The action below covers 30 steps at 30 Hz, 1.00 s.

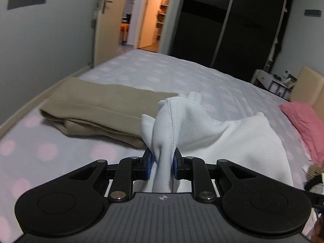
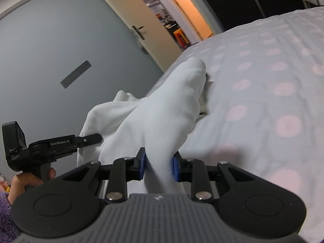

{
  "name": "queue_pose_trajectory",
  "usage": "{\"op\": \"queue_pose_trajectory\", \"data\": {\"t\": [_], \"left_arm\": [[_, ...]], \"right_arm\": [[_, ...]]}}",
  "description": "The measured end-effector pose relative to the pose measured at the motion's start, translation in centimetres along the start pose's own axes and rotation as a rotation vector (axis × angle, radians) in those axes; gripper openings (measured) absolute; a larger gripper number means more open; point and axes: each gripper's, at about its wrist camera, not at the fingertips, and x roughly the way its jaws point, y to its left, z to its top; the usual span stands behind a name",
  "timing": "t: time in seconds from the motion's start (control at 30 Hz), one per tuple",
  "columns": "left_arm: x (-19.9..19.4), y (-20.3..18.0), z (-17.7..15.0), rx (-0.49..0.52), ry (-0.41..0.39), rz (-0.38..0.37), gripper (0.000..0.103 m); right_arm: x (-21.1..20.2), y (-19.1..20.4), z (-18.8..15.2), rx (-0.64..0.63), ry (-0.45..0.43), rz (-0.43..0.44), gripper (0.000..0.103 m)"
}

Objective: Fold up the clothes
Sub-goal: 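Lift the sweatshirt with both tools and carry it beside the khaki garment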

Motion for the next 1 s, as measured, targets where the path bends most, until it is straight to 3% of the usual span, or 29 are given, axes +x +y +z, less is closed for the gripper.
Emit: {"op": "queue_pose_trajectory", "data": {"t": [0.27,0.47,0.63,0.83,1.0], "left_arm": [[-0.9,8.6,0.8,-0.035,0.033,0.140,0.018],[-0.8,15.1,0.4,-0.086,0.066,0.203,0.018],[3.1,17.4,-0.3,-0.091,0.120,0.184,0.018],[9.8,17.3,-1.4,-0.063,0.194,0.127,0.018],[13.3,18.8,-2.5,-0.066,0.255,0.109,0.018]], "right_arm": [[8.6,5.2,-1.8,0.048,0.091,0.100,0.029],[15.5,8.1,-4.1,0.075,0.187,0.159,0.029],[19.1,8.4,-5.5,0.084,0.233,0.159,0.029],[22.0,5.0,-6.1,0.112,0.282,0.052,0.029],[23.3,2.5,-7.1,0.152,0.317,0.016,0.029]]}}
